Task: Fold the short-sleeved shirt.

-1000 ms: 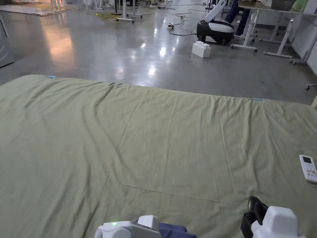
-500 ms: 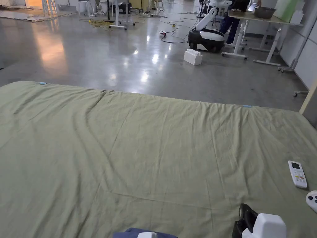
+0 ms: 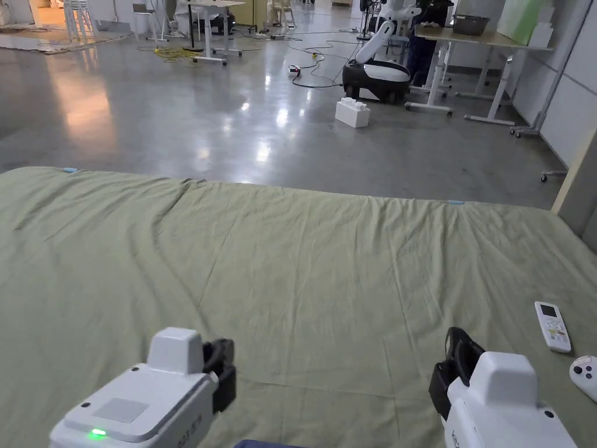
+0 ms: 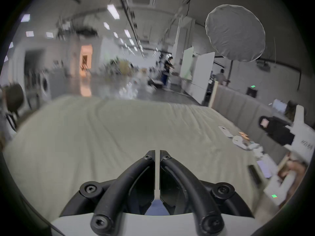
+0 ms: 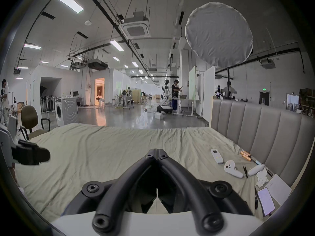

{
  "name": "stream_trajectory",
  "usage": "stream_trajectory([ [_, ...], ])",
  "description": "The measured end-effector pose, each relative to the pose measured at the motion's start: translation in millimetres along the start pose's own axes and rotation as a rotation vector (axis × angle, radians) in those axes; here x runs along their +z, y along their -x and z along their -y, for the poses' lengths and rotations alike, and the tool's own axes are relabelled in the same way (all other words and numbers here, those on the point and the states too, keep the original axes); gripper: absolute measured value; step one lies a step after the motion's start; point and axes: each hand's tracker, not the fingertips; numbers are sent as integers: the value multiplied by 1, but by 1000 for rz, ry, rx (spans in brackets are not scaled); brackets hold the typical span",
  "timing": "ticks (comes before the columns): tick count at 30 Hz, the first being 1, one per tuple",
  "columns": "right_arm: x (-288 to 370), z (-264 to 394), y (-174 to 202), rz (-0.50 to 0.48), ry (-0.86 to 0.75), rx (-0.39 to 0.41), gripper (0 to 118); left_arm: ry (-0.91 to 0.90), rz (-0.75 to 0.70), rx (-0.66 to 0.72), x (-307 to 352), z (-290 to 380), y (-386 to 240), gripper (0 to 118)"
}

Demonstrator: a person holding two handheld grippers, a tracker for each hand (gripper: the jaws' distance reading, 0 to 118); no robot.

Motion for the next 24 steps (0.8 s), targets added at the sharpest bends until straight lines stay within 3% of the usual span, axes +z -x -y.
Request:
stream_trajectory([
  [8, -3, -20, 5, 18, -63, 27, 1, -286, -219, 1, 21, -23, 35, 5],
  [16, 1, -19, 2, 29, -63, 23, 1, -334, -285, -48, 30, -20, 46, 5],
  [21, 23, 21, 20, -74, 121, -26, 1, -261, -268, -48, 34, 0, 52, 5],
  [24, 40, 57, 47, -168, 233, 7, 1, -197, -247, -37, 35, 19, 55, 5],
])
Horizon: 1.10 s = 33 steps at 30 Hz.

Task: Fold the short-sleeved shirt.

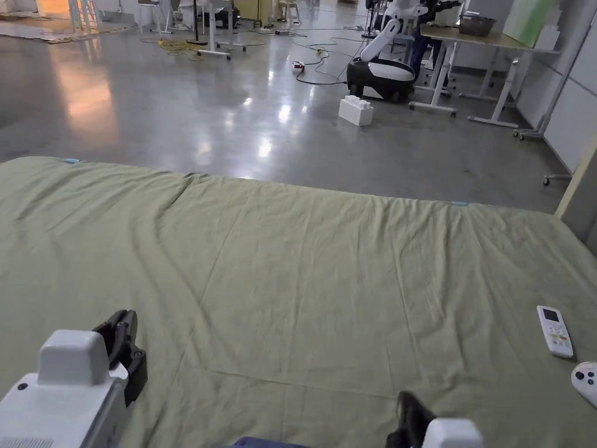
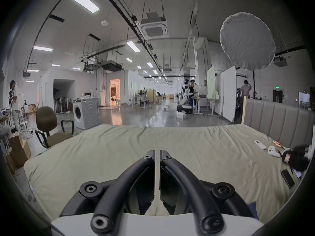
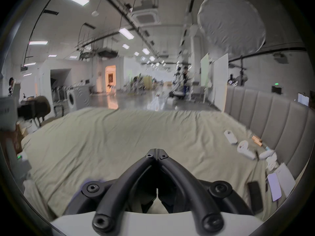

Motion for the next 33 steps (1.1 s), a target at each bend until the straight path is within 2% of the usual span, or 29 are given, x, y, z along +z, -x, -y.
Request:
stream_trajectory([
  [2, -3, 28, 21, -60, 80, 30, 1, 50, 7, 3, 2, 14, 3, 5],
  [6, -17, 68, 49, -111, 184, 82, 1, 119, 30, 20, 6, 32, 7, 5],
  [11, -46, 99, 51, -28, 248, 86, 1, 259, 123, 66, 6, 55, 10, 5],
  [15, -62, 112, 44, -12, 292, 70, 1, 448, 261, 136, -3, 74, 11, 7],
  [16, -63, 112, 44, -9, 300, 73, 1, 504, 306, 165, -7, 79, 12, 12],
  [17, -66, 114, 44, -7, 310, 73, 1, 557, 353, 203, -11, 84, 13, 22],
  [19, -69, 116, 44, -4, 323, 71, 1, 666, 424, 285, -23, 95, 16, 50],
  [20, -70, 115, 43, -3, 330, 64, 1, 701, 468, 323, -29, 101, 18, 71],
  [21, -71, 113, 43, -1, 335, 61, 1, 737, 501, 358, -35, 108, 20, 78],
  [27, -75, 116, 38, -5, 352, 42, 1, 933, 638, 535, -70, 143, 21, 80],
  [30, -77, 118, 35, -7, 356, 38, 1, 982, 684, 554, -82, 160, 15, 80],
  [33, -76, 117, 35, -8, 359, 37, 1, 975, 731, 674, -91, 170, 15, 79],
])
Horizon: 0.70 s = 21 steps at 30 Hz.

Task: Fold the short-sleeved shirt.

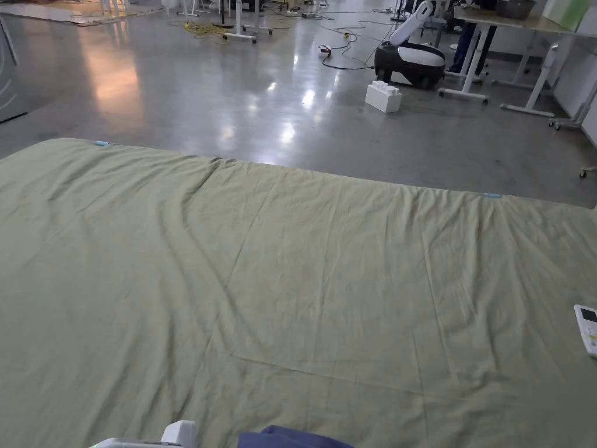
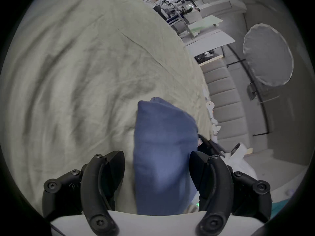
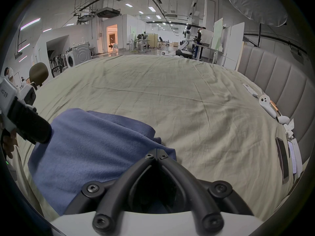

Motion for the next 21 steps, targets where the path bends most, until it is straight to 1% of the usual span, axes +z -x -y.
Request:
stream_trajectory([
  [2, 0, 0, 0, -1, 1, 0, 1, -7, 53, 47, -2, -4, 4, 75],
  [3, 1, 0, 0, -1, 0, 0, 1, 6, 66, 68, -6, -5, 5, 69],
  [4, 1, 0, 0, -1, 0, 1, 1, 13, 72, 69, -9, -5, 6, 64],
  [7, 2, 0, 0, -1, 1, -2, 1, 34, 46, 11, -17, -4, 4, 60],
  [10, 3, 0, 0, -6, 1, -2, 1, 58, 59, 44, -16, -4, 7, 36],
  [13, 4, -2, 0, -6, 2, 3, 1, 43, 75, 33, -12, 2, 4, 25],
  [17, 5, -4, 0, -11, 5, 10, 1, 18, 104, 65, -5, 4, 3, 21],
  [21, 10, -10, 0, -21, 4, 27, 1, 10, 95, 47, 5, 2, -12, 20],
])
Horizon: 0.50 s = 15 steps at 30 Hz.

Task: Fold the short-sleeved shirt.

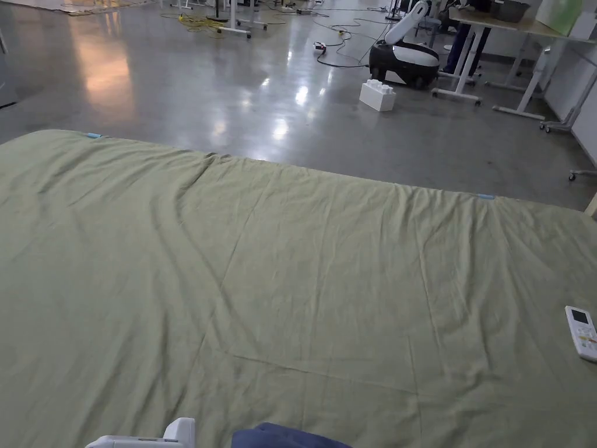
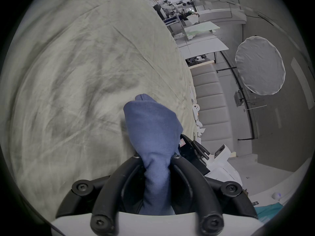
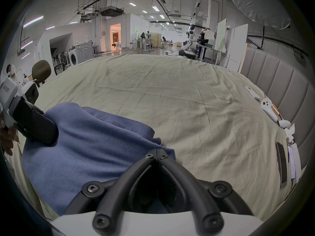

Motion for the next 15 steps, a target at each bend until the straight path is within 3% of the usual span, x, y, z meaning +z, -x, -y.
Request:
stream_trajectory([
  [7, 24, -36, -19, 7, -103, -19, 1, -28, -37, 0, 52, -18, -10, 20],
  [15, 61, -123, -53, 66, -325, -16, 1, -80, -172, -41, 168, -69, 18, 20],
])
